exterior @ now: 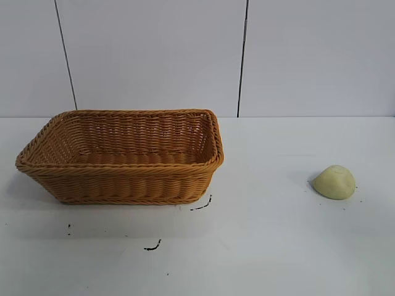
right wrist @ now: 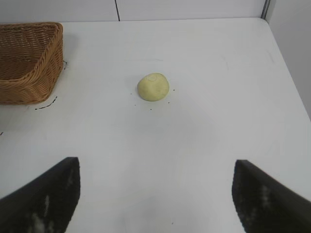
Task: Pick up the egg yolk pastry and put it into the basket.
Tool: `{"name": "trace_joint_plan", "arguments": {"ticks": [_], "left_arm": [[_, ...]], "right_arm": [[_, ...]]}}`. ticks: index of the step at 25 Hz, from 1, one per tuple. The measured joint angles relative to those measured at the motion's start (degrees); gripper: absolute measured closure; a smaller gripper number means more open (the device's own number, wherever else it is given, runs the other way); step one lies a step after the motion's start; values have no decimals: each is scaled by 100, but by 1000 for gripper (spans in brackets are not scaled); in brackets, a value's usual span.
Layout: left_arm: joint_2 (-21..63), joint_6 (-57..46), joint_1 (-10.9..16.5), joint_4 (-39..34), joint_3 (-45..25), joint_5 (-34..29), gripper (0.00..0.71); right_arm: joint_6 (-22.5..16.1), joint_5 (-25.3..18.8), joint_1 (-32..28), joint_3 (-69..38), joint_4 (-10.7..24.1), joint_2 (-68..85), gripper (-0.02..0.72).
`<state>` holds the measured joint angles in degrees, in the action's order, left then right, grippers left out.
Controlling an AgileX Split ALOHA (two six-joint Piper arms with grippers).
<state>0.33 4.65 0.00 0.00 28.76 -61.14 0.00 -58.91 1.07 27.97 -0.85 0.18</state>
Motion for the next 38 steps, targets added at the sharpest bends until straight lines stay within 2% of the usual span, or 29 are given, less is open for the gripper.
{"name": "trace_joint_plan", "arguments": {"ticks": [11, 15, 21, 27, 38], "left_arm": [[0, 0, 0, 0, 0, 0, 14], [0, 0, 0, 0, 0, 0, 14], [0, 0, 0, 0, 0, 0, 14], [0, 0, 0, 0, 0, 0, 14], [0, 0, 0, 0, 0, 0, 14]], "right_arm": [[0, 0, 0, 0, 0, 0, 90], [0, -12, 0, 169, -5, -439, 32], [0, -29, 0, 1255, 0, -2318, 15], [55, -223, 0, 2610, 0, -4682, 8], [55, -229, 0, 4680, -6, -8500, 8]]}}
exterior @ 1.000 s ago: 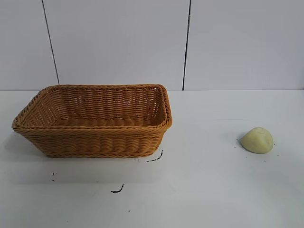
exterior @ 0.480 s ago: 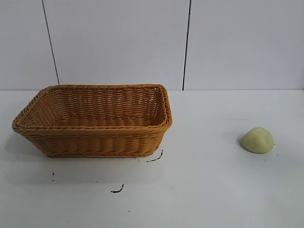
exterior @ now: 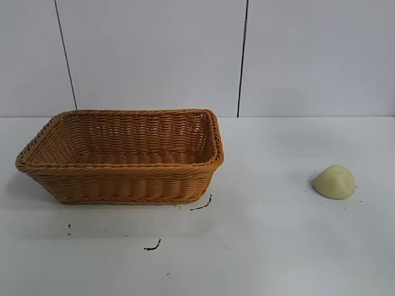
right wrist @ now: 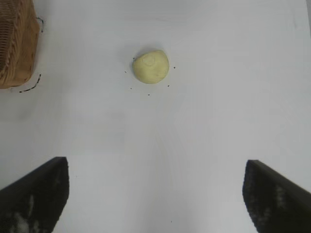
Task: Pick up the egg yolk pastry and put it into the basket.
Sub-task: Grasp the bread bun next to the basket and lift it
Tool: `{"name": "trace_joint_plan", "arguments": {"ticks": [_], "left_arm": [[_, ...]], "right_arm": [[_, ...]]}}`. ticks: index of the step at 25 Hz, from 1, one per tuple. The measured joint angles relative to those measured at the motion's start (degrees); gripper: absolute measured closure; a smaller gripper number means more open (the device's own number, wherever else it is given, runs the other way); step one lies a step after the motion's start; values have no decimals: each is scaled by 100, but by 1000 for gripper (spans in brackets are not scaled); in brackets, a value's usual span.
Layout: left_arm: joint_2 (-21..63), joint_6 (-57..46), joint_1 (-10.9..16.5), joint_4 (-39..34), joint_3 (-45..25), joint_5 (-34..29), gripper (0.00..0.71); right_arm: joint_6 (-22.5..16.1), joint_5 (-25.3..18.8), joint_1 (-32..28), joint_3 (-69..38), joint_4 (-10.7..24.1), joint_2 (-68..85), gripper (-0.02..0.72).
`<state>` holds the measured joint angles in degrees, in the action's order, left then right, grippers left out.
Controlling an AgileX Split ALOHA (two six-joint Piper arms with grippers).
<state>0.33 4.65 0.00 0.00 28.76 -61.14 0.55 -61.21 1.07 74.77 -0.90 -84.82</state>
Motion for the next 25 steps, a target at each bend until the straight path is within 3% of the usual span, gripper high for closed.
{"name": "trace_joint_plan", "arguments": {"ticks": [8, 17, 25], "left_arm": [[0, 0, 0, 0, 0, 0, 14], [0, 0, 0, 0, 0, 0, 14], [0, 0, 0, 0, 0, 0, 14]], "right_arm": [[229, 74, 0, 1166, -12, -2116, 8], [536, 135, 65, 1609, -485, -3173, 8], [292, 423, 245, 1627, -284, -3617, 8]]}}
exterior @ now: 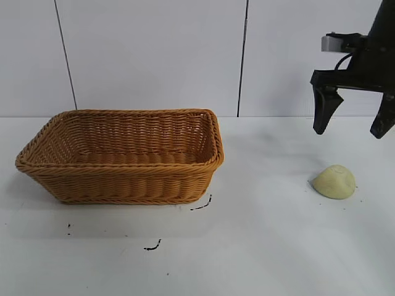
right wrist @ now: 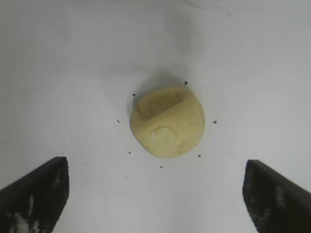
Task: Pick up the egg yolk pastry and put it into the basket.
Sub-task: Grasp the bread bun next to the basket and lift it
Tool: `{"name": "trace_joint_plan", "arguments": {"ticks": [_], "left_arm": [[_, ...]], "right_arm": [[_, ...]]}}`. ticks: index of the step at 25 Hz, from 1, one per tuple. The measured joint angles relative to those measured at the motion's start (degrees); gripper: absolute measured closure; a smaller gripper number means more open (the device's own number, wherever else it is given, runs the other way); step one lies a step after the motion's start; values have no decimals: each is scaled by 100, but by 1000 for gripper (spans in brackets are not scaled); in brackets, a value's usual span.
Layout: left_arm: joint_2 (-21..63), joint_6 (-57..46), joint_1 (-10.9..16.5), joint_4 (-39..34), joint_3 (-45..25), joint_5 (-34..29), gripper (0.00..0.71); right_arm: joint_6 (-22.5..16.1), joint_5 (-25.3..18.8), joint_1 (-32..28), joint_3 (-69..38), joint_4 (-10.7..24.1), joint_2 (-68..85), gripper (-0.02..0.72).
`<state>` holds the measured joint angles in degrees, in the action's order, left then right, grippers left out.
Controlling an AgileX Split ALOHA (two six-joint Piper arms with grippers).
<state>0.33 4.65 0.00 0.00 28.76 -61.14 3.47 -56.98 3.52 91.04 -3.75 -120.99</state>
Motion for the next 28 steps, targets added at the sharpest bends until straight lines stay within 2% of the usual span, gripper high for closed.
{"name": "trace_joint_plan", "arguments": {"ticks": [14, 19, 24, 26, 28], "left_arm": [[0, 0, 0, 0, 0, 0, 14], [0, 0, 0, 0, 0, 0, 14], [0, 0, 0, 0, 0, 0, 14], [0, 0, 0, 0, 0, 0, 14], [0, 0, 0, 0, 0, 0, 14]], "right_arm": [[-59, 317, 0, 0, 31, -748, 24], [-59, 300, 0, 0, 42, -805, 157], [-59, 300, 0, 0, 76, -810, 414], [-59, 295, 0, 2, 76, -810, 468], [-59, 232, 0, 55, 76, -812, 489]]}}
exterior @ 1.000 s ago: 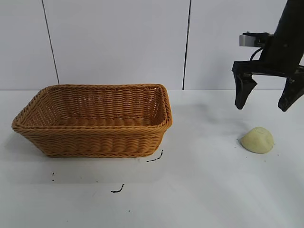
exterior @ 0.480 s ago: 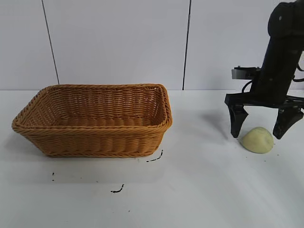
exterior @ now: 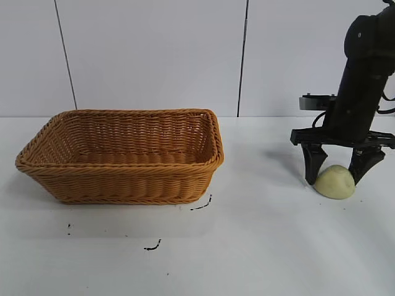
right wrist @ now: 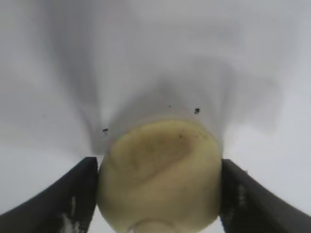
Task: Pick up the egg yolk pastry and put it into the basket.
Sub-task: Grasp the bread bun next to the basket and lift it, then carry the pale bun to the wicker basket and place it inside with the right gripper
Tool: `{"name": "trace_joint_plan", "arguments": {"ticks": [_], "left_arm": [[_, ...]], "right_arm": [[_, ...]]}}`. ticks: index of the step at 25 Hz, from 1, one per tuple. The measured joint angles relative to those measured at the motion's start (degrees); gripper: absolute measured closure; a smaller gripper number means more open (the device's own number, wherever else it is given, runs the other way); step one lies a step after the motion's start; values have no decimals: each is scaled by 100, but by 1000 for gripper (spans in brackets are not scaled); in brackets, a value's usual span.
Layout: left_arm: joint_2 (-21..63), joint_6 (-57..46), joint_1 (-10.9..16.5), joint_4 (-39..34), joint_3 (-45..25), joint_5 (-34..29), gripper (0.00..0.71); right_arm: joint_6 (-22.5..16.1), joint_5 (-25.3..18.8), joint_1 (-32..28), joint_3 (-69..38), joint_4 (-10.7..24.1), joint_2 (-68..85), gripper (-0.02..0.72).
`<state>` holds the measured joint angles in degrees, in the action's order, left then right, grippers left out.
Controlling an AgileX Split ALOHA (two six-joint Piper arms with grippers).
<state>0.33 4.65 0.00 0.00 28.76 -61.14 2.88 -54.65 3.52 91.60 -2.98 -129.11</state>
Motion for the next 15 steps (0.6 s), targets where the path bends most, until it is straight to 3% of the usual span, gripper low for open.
{"name": "trace_joint_plan", "arguments": {"ticks": [10, 15], "left_arm": [[0, 0, 0, 0, 0, 0, 14], [0, 0, 0, 0, 0, 0, 14]], "right_arm": [[19, -1309, 0, 1259, 0, 365, 499], [19, -1457, 0, 1991, 0, 641, 500]]}}
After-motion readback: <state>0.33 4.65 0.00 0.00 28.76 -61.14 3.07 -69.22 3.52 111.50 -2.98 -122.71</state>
